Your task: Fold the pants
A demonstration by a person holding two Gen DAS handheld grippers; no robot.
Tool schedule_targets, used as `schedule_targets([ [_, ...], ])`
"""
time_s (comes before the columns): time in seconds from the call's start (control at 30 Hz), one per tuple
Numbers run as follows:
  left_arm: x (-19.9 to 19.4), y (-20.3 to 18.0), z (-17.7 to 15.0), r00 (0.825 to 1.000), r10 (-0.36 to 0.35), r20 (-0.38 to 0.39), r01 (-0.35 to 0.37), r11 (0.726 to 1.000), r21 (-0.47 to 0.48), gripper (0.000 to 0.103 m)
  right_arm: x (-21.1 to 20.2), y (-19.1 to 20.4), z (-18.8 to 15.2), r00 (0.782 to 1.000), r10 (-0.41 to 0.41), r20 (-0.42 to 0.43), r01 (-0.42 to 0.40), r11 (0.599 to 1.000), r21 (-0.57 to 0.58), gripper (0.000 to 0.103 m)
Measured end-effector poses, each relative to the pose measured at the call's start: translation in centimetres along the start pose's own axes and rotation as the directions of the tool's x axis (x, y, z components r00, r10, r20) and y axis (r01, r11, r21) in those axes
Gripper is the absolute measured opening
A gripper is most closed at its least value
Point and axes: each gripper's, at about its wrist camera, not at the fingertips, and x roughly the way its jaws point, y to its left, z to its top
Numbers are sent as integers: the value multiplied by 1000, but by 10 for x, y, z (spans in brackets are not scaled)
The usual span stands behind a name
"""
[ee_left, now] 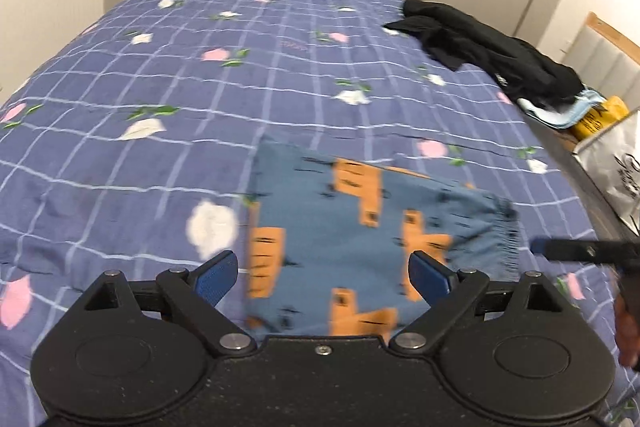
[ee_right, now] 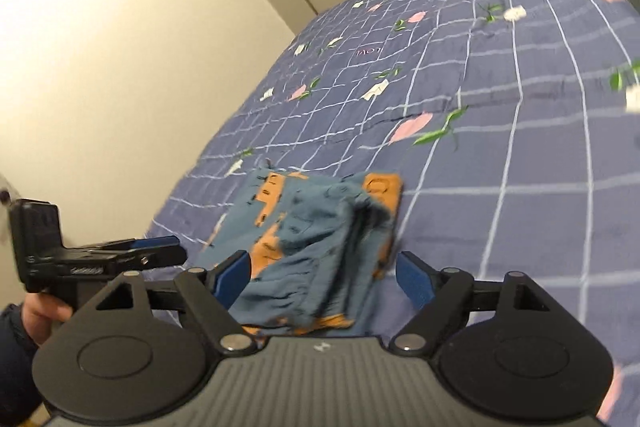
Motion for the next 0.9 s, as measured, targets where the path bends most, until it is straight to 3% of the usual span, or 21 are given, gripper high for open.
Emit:
schedule_targets([
  [0.23, 11, 38, 3, 1000, 23, -15, -24, 999, -44, 93, 8, 0, -19, 998, -10, 69, 2, 994, 106, 84],
  [0.4, 23, 60, 5, 999, -53, -12, 51, 992, -112, 93, 21, -6, -29, 996, -29, 80, 15, 986, 168, 84],
  [0.63, 37, 65, 6, 997, -75, -29, 71, 989, -129, 93, 27, -8, -34, 993, -36, 111, 13, 979, 202, 84],
  [0.8, 40, 42, -6, 995, -61, -76, 59, 998, -30, 93, 17, 14, -30, 975, -142, 172, 131, 989, 75, 85],
  [0.9, 39, 24, -27, 992, -39, -123, 45, 998, 45, 92, 29, 19, -26, 967, -228, 110, 229, 974, 5, 86],
])
